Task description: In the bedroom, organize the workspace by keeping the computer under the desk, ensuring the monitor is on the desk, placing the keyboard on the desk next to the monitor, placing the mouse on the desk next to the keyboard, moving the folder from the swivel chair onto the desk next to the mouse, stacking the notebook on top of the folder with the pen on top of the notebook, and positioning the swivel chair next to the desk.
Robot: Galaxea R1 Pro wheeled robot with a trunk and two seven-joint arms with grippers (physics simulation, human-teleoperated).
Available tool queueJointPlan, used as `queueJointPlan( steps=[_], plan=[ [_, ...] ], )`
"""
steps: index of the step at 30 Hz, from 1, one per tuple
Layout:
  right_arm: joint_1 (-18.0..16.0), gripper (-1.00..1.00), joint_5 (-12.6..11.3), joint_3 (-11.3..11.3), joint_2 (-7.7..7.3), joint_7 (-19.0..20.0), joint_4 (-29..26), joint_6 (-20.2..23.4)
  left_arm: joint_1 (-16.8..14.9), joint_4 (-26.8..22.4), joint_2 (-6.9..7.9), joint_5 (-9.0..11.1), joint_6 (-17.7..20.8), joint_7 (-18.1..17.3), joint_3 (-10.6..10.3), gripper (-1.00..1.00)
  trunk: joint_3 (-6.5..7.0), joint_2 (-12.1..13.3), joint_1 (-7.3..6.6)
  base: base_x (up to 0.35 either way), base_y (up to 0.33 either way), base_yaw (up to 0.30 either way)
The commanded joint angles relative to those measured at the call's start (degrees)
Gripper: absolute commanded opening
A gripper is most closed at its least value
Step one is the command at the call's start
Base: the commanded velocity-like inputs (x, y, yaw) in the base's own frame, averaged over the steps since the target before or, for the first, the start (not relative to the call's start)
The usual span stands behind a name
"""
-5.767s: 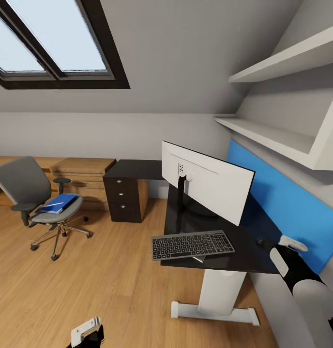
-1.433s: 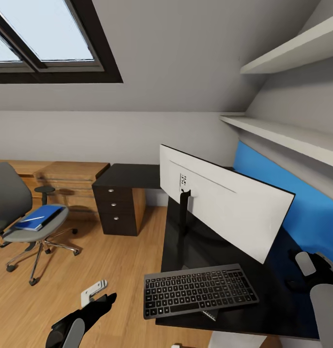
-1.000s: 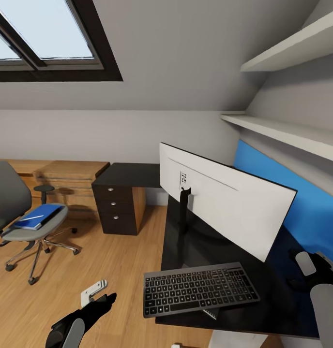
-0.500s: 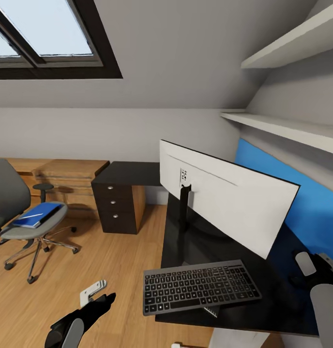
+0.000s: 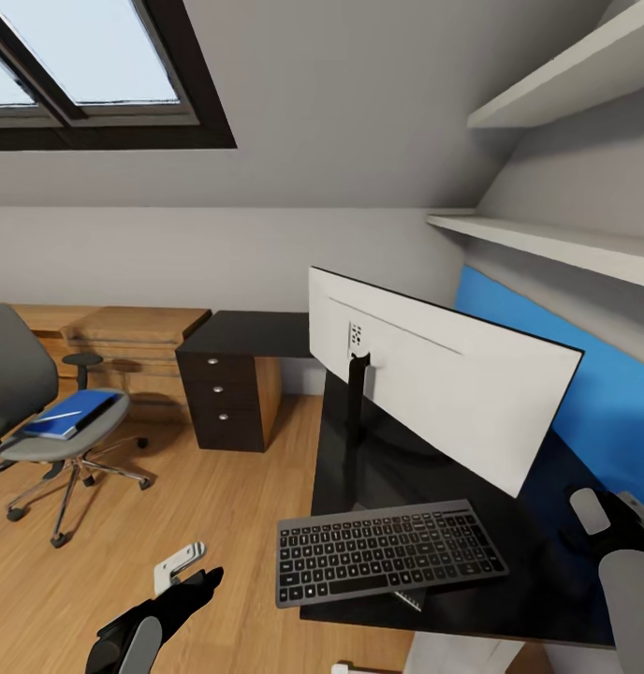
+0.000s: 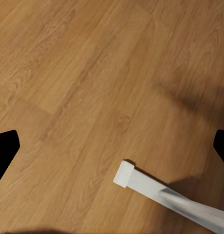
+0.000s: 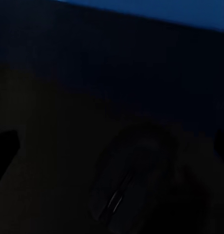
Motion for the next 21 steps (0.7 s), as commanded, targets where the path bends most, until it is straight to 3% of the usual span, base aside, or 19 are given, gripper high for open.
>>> queueJointPlan(
  steps=[1, 21],
  plan=[
    [0.0, 1.0, -0.3, 0.0, 0.01, -0.2, -0.1, 0.2, 0.0, -0.1, -0.04, 0.6, 0.3, 0.4, 0.1, 1.0, -0.25, -0.5, 0.23, 0.0, 0.0, 0.0],
    [0.0, 1.0, 0.7, 0.0, 0.11, -0.3, -0.1, 0.2, 0.0, -0.1, -0.04, 0.6, 0.2, 0.4, 0.1, 1.0, -3.84, -8.5, 4.62, 0.0, 0.0, 0.0]
  ],
)
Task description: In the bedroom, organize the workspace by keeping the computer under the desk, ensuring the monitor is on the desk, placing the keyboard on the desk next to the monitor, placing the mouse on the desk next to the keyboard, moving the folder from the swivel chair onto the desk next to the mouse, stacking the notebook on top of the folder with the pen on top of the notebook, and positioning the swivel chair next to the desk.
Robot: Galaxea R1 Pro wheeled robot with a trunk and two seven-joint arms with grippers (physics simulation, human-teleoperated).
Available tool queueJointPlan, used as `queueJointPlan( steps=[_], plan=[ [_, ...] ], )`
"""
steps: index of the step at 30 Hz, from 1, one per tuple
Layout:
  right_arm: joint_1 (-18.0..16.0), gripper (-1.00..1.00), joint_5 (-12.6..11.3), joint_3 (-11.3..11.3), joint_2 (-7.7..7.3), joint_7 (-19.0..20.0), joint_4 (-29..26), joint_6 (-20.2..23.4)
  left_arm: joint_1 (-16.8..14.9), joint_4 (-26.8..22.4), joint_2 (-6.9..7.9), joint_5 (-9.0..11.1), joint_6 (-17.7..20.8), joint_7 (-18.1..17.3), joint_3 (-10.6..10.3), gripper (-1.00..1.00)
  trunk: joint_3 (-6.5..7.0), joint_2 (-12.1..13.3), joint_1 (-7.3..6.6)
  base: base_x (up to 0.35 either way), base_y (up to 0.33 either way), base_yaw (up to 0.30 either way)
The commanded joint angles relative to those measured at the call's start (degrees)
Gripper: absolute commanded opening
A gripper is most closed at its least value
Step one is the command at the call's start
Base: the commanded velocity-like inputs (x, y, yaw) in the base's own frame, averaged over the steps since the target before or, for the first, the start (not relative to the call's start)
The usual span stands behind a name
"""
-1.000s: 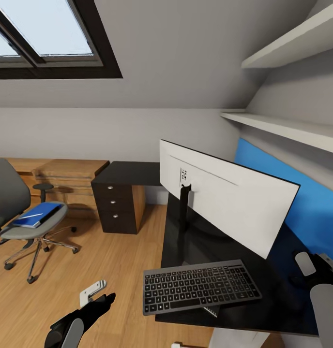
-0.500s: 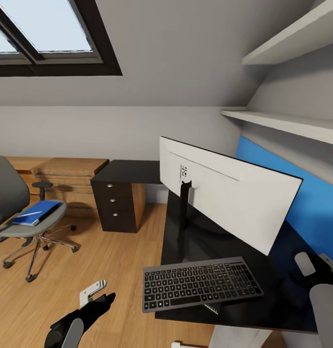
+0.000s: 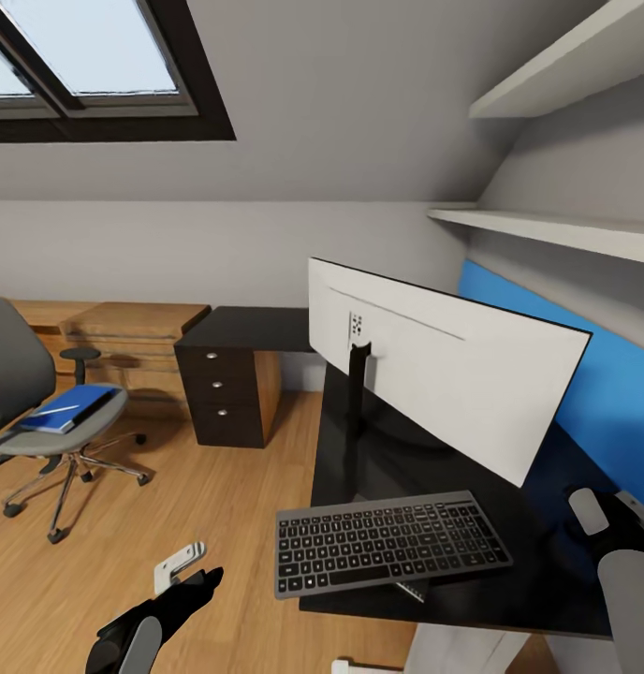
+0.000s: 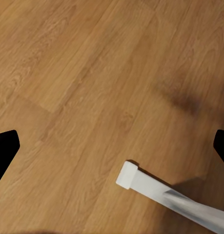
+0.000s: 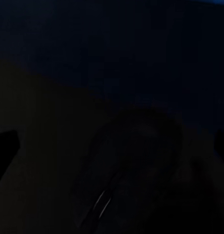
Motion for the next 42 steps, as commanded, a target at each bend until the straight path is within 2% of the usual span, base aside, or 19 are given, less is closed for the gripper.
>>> queueJointPlan(
  steps=[1, 14, 42],
  plan=[
    [0.0, 1.0, -0.3, 0.0, 0.0, -0.2, -0.1, 0.2, 0.0, -0.1, -0.04, 0.6, 0.2, 0.4, 0.1, 1.0, -0.25, -0.5, 0.23, 0.0, 0.0, 0.0],
    [0.0, 1.0, -0.2, 0.0, 0.01, -0.2, -0.1, 0.2, -0.1, -0.1, -0.04, 0.6, 0.2, 0.4, 0.1, 1.0, -2.58, -5.7, 3.08, 0.0, 0.0, 0.0],
    [0.0, 1.0, -0.2, 0.0, 0.01, -0.3, -0.1, 0.3, 0.0, 0.4, 0.04, 0.7, 0.2, 0.1, 0.1, 1.0, -2.58, -5.7, 3.08, 0.012, 0.0, 0.0]
  ],
)
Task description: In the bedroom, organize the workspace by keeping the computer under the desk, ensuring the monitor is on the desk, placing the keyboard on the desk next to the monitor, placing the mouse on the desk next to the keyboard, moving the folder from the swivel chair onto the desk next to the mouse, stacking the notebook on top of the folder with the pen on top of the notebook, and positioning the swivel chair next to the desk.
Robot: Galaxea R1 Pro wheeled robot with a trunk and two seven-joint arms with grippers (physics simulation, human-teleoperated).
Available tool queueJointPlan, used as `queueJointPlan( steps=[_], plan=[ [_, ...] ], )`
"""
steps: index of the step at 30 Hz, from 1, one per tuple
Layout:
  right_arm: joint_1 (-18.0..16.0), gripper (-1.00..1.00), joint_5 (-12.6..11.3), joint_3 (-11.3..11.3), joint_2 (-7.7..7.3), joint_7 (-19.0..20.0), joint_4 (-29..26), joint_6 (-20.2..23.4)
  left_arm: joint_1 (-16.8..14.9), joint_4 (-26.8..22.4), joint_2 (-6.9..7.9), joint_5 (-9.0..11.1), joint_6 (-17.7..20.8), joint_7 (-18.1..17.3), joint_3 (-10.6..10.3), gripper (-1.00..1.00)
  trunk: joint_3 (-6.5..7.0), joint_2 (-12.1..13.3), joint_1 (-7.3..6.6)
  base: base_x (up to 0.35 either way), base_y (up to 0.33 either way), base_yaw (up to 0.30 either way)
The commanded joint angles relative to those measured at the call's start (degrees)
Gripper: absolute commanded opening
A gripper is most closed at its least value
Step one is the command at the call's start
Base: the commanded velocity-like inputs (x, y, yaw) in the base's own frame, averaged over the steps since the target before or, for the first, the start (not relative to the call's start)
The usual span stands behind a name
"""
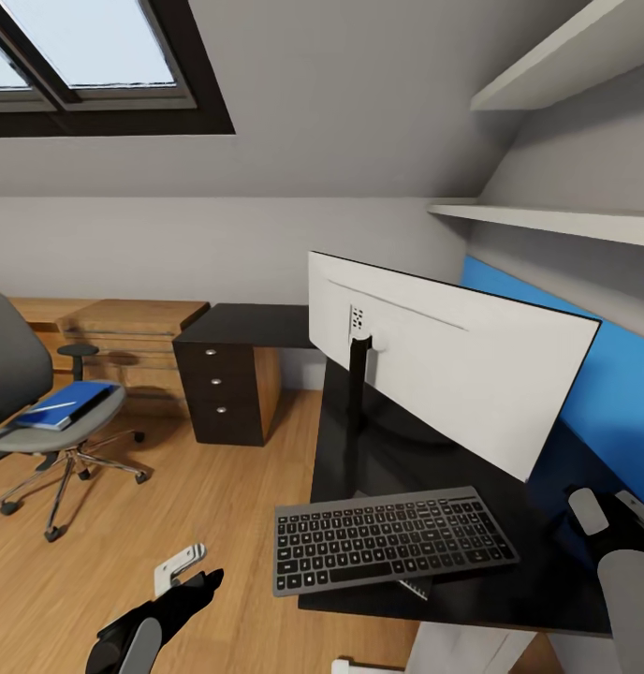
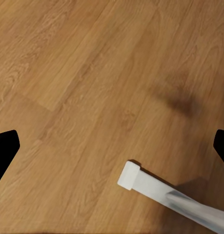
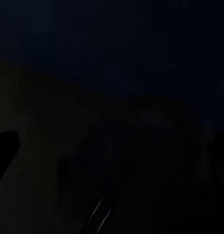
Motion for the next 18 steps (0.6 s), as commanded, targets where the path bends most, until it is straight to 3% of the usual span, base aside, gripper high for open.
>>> queueJointPlan(
  steps=[1, 18],
  plan=[
    [0.0, 1.0, -0.4, 0.0, 0.0, -0.2, -0.1, 0.2, 0.0, -0.1, -0.04, 0.6, 0.3, 0.4, 0.1, 1.0, -0.06, 0.0, 0.0, 0.048, 0.0, 0.0],
    [0.0, 1.0, -0.3, 0.0, 0.0, -1.5, -0.1, 0.2, 0.0, 0.1, -0.04, 0.6, 0.3, 0.4, 0.1, 1.0, -0.06, 0.0, 0.0, 0.006, 0.0, 0.0]
  ],
)
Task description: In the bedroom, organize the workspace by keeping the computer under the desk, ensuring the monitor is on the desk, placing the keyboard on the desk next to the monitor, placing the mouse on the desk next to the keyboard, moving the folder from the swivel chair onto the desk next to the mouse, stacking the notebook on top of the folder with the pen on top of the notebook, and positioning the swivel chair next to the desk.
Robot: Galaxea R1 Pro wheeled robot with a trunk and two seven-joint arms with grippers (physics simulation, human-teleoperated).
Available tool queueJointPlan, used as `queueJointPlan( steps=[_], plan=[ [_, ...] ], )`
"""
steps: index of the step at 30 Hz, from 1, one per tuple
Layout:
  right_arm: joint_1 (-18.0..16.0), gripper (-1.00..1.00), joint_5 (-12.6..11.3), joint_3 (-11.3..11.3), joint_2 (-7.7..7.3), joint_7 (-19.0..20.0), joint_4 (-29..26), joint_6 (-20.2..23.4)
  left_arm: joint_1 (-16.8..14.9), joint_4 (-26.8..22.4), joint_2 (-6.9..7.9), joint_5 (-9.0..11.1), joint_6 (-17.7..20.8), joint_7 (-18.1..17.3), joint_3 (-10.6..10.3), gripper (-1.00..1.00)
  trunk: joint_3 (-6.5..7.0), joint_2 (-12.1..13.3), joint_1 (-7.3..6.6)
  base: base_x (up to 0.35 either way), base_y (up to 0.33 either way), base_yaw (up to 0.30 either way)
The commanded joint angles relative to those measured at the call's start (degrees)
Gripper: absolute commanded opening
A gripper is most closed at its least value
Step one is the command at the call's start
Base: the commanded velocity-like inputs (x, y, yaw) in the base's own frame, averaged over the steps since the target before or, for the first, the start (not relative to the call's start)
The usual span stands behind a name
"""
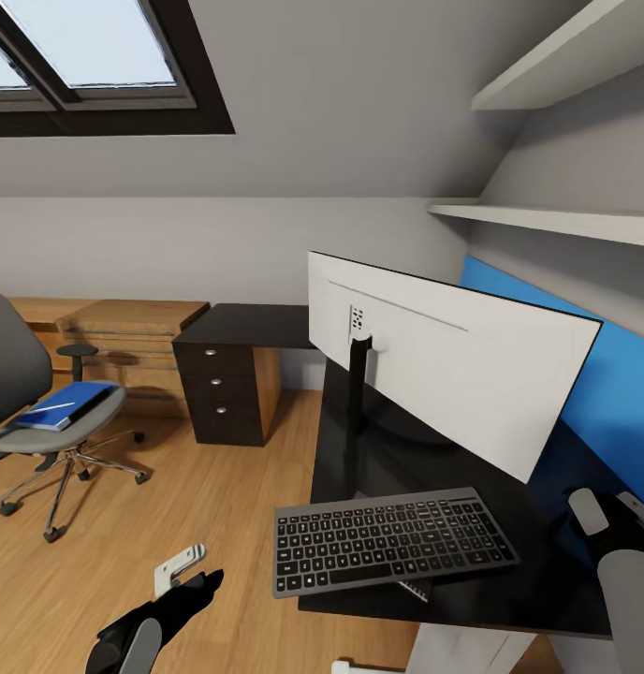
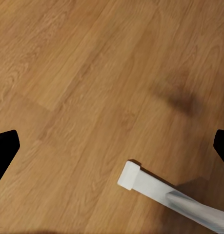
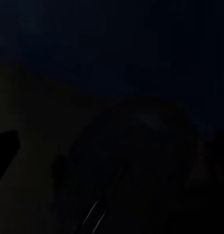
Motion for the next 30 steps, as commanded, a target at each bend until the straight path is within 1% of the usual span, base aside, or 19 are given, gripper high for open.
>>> queueJointPlan(
  steps=[1, 19, 23, 25, 30],
  plan=[
    [0.0, 1.0, -0.3, 0.0, 0.0, -0.2, -0.1, 0.2, 0.0, 0.0, -0.04, 0.6, 0.2, 0.4, 0.1, 1.0, -0.06, 0.0, 0.0, 0.0, 0.0, 0.0],
    [0.0, 1.0, -0.3, 0.1, 0.06, -0.5, -0.1, 0.2, 0.0, 0.2, -0.04, 0.6, 0.2, 0.4, 0.1, 1.0, -0.06, 0.0, 0.0, 0.0, 0.0, 0.0],
    [0.0, 1.0, 1.9, 0.1, 0.1, -0.6, -0.1, 0.0, 0.0, 0.2, -0.04, 0.6, 0.2, 0.4, 0.0, 1.0, -0.06, 0.0, 0.0, 0.0, 0.0, 0.0],
    [0.0, 1.0, 2.7, 0.1, 0.15, -1.6, -0.1, -0.8, -0.1, 0.2, -0.04, 0.6, 0.2, 0.4, 0.0, 1.0, -0.06, 0.0, 0.0, 0.0, 0.0, 0.0],
    [0.0, 1.0, 3.1, 0.1, 0.21, -2.4, -0.1, -1.6, -0.1, 0.2, -0.04, 0.6, 0.2, 0.4, 0.0, 1.0, -0.06, 0.0, 0.0, 0.0, 0.0, 0.0]
  ],
)
